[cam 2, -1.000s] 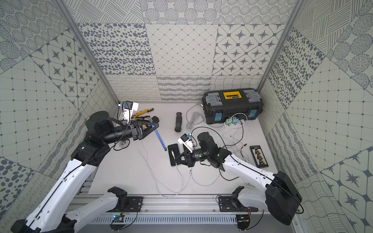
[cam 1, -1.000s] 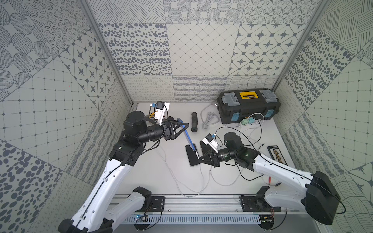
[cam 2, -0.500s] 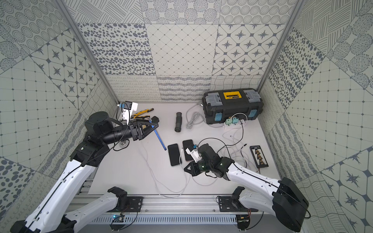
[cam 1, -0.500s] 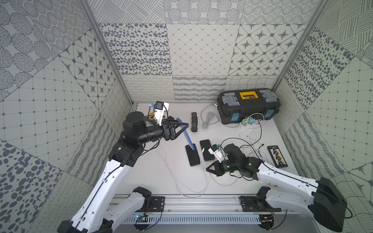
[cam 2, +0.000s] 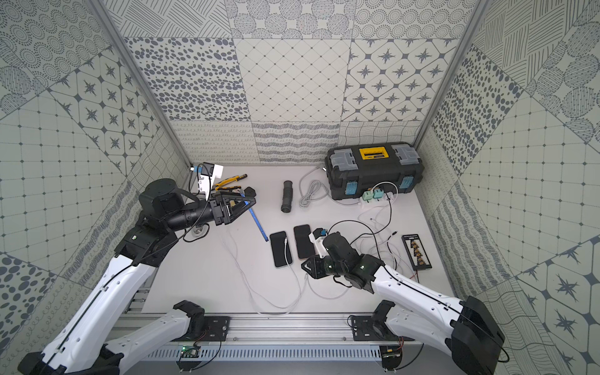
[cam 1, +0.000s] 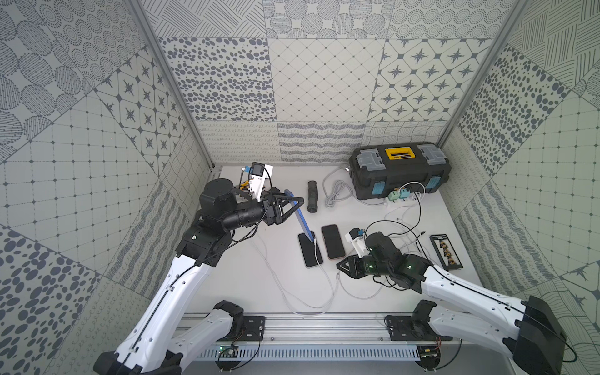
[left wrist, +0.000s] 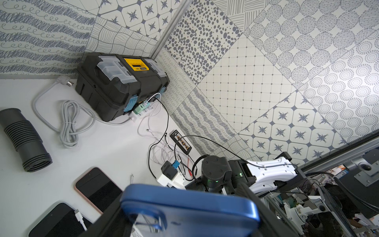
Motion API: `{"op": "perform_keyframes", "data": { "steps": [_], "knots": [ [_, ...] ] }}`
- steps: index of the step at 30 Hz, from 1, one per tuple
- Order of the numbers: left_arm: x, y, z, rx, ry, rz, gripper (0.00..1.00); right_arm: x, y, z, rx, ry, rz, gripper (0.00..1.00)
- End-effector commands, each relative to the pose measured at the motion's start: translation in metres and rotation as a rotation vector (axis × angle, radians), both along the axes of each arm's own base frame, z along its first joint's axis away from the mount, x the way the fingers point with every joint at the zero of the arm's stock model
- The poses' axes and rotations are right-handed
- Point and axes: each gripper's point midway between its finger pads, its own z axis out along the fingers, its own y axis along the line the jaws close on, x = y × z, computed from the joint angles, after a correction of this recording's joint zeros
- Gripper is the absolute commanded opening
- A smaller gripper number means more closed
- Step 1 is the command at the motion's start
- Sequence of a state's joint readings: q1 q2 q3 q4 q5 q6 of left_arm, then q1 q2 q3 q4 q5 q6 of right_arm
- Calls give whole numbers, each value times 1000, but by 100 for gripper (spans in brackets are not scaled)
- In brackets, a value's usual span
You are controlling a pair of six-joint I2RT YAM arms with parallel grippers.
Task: Unplug the charging cable from the phone
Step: Remove the charging cable from the phone, then place the phone at the center of the board.
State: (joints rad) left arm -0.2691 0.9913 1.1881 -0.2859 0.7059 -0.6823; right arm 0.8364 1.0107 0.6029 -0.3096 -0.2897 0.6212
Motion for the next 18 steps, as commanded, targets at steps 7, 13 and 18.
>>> {"op": "perform_keyframes", "data": {
  "steps": [7,13,18],
  "knots": [
    [-9,-7,17,-29,-124,-90,0,7,42,107,208,-189,205,52],
    [-21,-10,22,-47,-175,-149,0,-8,52,163,350,-235,379,66],
    [-36,-13,29,-72,-229,-215,0,-25,55,198,437,-266,507,77]
  ]
}}
